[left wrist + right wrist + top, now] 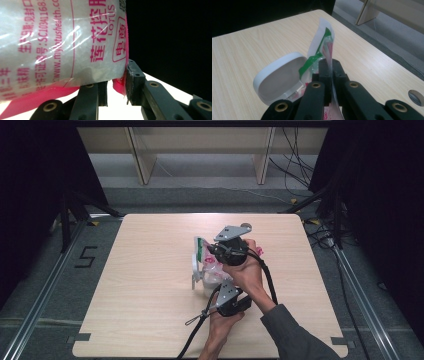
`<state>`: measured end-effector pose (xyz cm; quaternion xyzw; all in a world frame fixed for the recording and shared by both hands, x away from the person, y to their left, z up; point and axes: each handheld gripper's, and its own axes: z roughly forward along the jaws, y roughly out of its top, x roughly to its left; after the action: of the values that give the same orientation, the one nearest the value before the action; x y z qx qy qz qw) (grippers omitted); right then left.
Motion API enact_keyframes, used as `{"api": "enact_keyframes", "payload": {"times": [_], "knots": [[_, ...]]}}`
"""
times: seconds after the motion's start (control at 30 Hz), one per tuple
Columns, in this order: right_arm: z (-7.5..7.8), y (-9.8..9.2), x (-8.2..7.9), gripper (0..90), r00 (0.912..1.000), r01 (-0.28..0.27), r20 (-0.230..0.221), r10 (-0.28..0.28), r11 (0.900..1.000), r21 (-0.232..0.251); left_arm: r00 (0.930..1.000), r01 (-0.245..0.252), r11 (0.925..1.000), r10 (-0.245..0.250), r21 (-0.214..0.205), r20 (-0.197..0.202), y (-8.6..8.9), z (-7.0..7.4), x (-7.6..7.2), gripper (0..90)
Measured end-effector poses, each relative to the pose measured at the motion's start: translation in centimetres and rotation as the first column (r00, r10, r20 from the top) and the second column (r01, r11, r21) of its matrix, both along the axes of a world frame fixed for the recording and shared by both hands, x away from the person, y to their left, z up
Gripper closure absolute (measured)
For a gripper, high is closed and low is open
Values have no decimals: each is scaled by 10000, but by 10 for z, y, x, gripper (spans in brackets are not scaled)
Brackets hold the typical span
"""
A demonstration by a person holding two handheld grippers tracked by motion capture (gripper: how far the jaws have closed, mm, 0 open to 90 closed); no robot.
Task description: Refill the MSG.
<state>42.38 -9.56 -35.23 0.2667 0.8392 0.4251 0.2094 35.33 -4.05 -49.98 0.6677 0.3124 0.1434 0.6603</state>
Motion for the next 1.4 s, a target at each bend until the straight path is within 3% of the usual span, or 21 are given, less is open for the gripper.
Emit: {"api": "enact_keyframes", "payload": {"times": [0.03, 0.1, 0.2, 0.27, 0.3, 0.43, 0.5, 0.63, 0.67, 0.8, 0.87, 1.17, 1.2, 1.37, 1.4], "knots": [[1, -1, -1, 895, 9998, 92, -197, -91, 9999, 96, 9999, 80, 9999, -78, -146, 116, 0, -1, 1, 736], [1, -1, 0, 894, 9999, 129, 40, -130, 9998, 154, 10000, 14, 9999, -14, -104, 67, 0, -1, 1, 737], [0, 1, -2, 895, 9995, 144, -274, -143, 9999, 27, 9999, 12, 10000, -11, -85, 102, 0, 0, 1, 737], [1, 0, -1, 895, 9998, 143, -103, -141, 9998, 147, 10000, -44, 10000, 44, 81, 52, 1, 0, 0, 737], [2, 0, -1, 895, 9999, 150, -51, -149, 9998, 95, 9999, 3, 10000, -2, -91, 109, 0, -1, 1, 737], [1, 0, 0, 895, 9999, 84, 66, -84, 10000, 43, 10000, -16, 10000, 16, 44, 75, 2, 0, 1, 738], [1, 0, 1, 895, 9999, 68, 143, -69, 9999, 86, 9999, 41, 10000, -40, -86, 125, 0, -1, 2, 738], [1, 0, 0, 895, 9999, 107, -136, -106, 9999, 77, 10000, -29, 10000, 29, 16, 69, 2, 0, 1, 738], [2, 0, 0, 895, 9997, 224, 30, -225, 9995, 210, 9999, -121, 9999, 122, 115, -3, 2, 1, 0, 738], [2, -2, 1, 895, 9999, 71, -98, -70, 9999, 84, 10000, -80, 9999, 80, 128, 12, 1, 0, 0, 739], [3, -3, 1, 895, 9996, 286, -49, -285, 9991, 308, 10000, -31, 9999, 31, 167, 30, 2, 0, 1, 739], [2, -4, 0, 895, 9996, 267, -5, -267, 9993, 270, 10000, -39, 9998, 40, 199, -51, 1, -1, 1, 740], [1, -3, 1, 895, 9999, 110, 64, -110, 9999, 52, 10000, -51, 9998, 51, 182, -35, 1, -1, 0, 740], [1, -4, 1, 895, 9994, 333, -16, -333, 9991, 254, 10000, -44, 9997, 44, 228, -34, 1, -1, 1, 740], [1, -4, 1, 895, 9997, 227, -73, -226, 9997, 75, 10000, -59, 9997, 60, 222, -35, 2, -1, 1, 740]]}}
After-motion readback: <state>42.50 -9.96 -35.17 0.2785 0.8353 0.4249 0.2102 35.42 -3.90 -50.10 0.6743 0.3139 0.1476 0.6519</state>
